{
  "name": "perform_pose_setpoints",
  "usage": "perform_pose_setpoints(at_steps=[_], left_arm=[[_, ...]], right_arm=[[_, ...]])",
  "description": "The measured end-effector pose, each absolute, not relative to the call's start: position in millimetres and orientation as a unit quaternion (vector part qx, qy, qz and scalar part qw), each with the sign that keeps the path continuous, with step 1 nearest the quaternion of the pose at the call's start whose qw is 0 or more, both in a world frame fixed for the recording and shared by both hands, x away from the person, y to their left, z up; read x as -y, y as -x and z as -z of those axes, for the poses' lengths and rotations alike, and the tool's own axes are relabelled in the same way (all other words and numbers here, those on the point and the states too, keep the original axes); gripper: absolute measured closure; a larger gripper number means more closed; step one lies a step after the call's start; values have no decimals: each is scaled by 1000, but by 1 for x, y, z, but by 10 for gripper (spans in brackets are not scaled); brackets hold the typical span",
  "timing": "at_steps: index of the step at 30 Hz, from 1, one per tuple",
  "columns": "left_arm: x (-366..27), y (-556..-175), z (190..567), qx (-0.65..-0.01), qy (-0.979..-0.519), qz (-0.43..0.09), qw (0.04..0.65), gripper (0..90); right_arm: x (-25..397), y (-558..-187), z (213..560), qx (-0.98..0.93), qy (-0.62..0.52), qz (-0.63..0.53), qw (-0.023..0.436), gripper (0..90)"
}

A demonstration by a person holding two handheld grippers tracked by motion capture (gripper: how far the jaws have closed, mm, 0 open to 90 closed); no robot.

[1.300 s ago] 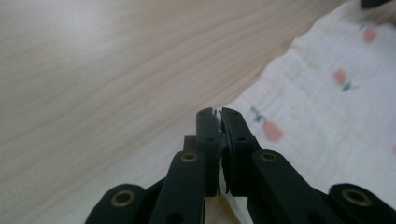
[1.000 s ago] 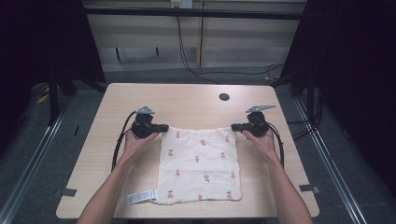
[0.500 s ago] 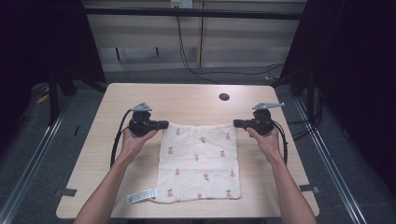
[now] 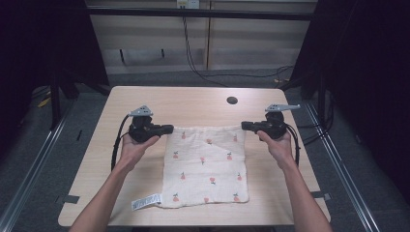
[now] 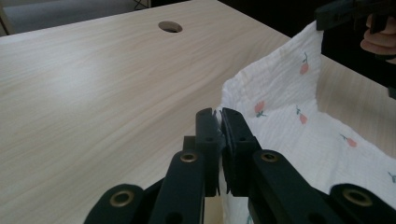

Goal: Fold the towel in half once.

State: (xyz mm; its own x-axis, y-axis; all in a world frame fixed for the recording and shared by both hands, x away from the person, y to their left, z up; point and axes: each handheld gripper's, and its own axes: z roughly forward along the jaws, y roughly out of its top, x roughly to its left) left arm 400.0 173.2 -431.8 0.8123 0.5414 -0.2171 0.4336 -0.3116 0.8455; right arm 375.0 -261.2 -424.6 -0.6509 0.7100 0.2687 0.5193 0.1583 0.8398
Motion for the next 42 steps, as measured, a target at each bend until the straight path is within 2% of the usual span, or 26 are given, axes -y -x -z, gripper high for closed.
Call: perform_pose_setpoints(at_steps=[17, 20, 26, 42], left_arm=[[-195, -366, 438, -304, -786, -40, 537, 863], [-197, -361, 445, -305, -796, -42, 521, 864], [-199, -350, 437, -295, -795, -41, 528, 864], [-197, -317, 428, -266, -811, -30, 521, 864]], right_arm=[[267, -339, 426, -758, -395, -511, 91, 887], [267, -329, 429, -761, -389, -513, 83, 887], [267, -318, 431, -763, -385, -512, 84, 887], [270, -288, 410, -778, -366, -500, 106, 888]])
